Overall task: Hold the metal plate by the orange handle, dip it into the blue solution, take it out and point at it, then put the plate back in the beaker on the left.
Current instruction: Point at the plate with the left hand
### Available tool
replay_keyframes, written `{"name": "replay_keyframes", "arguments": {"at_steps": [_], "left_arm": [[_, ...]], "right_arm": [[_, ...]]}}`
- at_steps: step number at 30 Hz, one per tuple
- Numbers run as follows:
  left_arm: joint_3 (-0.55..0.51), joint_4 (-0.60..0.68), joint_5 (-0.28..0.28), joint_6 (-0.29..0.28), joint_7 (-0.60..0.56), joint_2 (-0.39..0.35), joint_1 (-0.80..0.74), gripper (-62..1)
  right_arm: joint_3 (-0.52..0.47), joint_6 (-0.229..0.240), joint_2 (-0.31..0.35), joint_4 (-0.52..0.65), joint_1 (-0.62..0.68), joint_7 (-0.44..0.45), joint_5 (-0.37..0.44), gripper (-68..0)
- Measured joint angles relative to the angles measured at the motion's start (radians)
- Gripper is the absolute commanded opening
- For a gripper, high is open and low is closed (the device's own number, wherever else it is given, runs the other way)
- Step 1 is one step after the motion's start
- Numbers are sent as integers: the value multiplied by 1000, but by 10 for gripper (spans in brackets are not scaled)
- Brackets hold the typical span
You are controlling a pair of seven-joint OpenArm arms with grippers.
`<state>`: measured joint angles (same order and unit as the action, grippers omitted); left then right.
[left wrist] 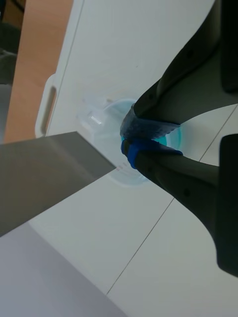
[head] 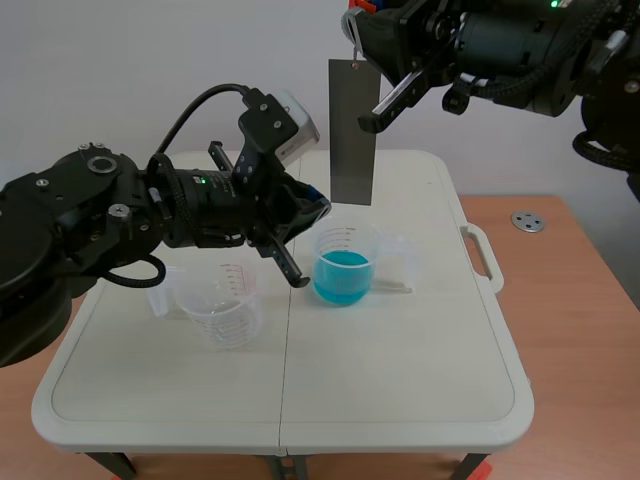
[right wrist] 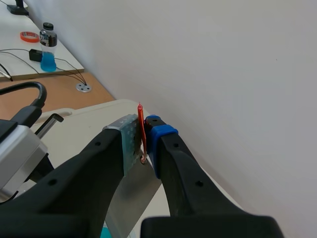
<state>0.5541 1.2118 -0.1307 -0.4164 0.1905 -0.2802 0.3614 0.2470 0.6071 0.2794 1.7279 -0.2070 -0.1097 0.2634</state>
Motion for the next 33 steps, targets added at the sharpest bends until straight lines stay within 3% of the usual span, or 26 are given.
{"name": "replay_keyframes", "arguments": {"at_steps": [7,12,30,33], "left_arm": [[0,-6,0,6,0,12,4,-585],[0,-6,0,99,0,11,2,-586],[0,-6,0,100,0,11,1,-586],[0,-6,-1,122,-8,-1,-10,-586]], "right_arm": [[0,0,0,0,0,0,7,-661],[0,0,0,0,0,0,7,-661],[0,0,0,0,0,-5,7,-661],[0,0,0,0,0,-5,7,-661]]}}
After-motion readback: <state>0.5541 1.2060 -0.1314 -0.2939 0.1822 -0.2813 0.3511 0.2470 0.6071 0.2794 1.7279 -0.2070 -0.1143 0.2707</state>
